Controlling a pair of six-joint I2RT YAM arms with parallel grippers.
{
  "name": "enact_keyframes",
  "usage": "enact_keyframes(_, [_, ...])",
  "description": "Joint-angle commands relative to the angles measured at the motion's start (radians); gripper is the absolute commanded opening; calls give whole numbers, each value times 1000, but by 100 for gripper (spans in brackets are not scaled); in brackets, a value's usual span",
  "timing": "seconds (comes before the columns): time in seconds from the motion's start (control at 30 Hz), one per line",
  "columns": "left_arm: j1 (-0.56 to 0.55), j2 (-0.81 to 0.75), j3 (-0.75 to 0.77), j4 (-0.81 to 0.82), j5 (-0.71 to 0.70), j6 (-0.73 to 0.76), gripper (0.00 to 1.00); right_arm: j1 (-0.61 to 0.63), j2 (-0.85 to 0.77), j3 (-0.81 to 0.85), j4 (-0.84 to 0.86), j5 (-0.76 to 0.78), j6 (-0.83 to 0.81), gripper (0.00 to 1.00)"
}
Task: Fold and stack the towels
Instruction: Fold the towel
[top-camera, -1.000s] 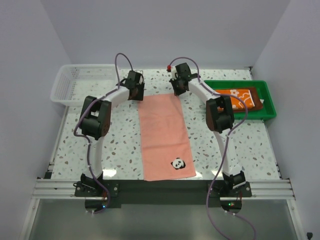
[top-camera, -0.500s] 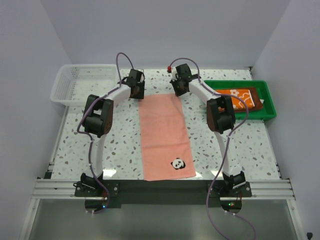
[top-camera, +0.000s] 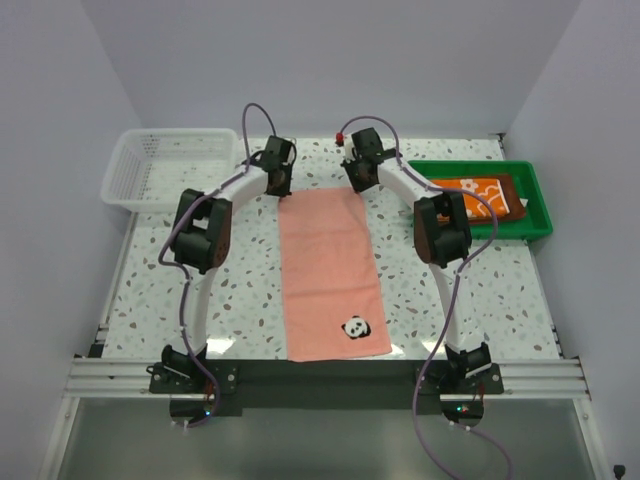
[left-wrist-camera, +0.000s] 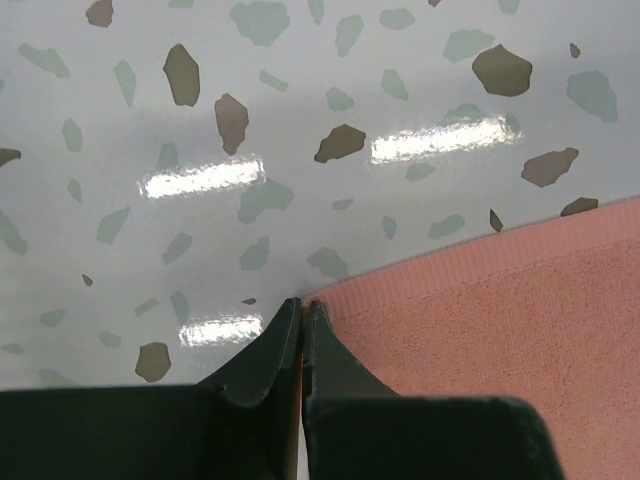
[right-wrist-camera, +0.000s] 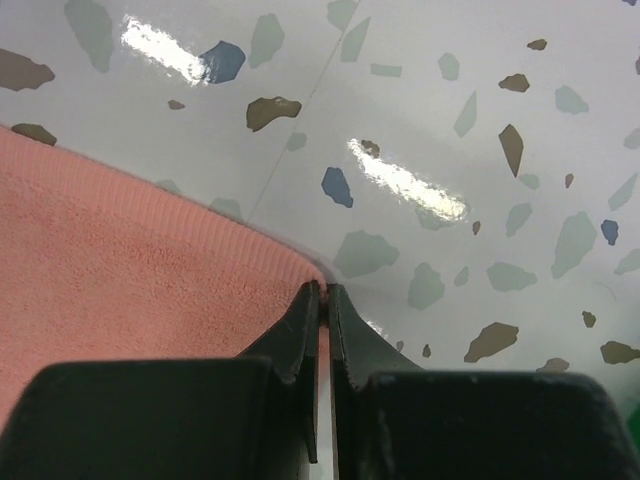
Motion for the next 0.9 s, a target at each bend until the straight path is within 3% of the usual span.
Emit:
enact_keyframes(0.0, [16,20,96,-26,-31,102,0,-26,-53,57,-7,82,-1,0])
enact_keyframes(0.2, [62,25,228,68,-10,131,0,-44,-82,118,121,160,-13,0])
enact_keyframes(0.43, [92,-55,190,221,79,180,0,-47,-114,140,211,185,-77,0])
enact_keyframes(0.63, [92,-231,-13,280,125,212,0,-46,-288,-27,188,104,-88,0])
enact_keyframes(0.87, [87,-460,-310,222,222,146,0,-38,-515,-269,44,44,-67,0])
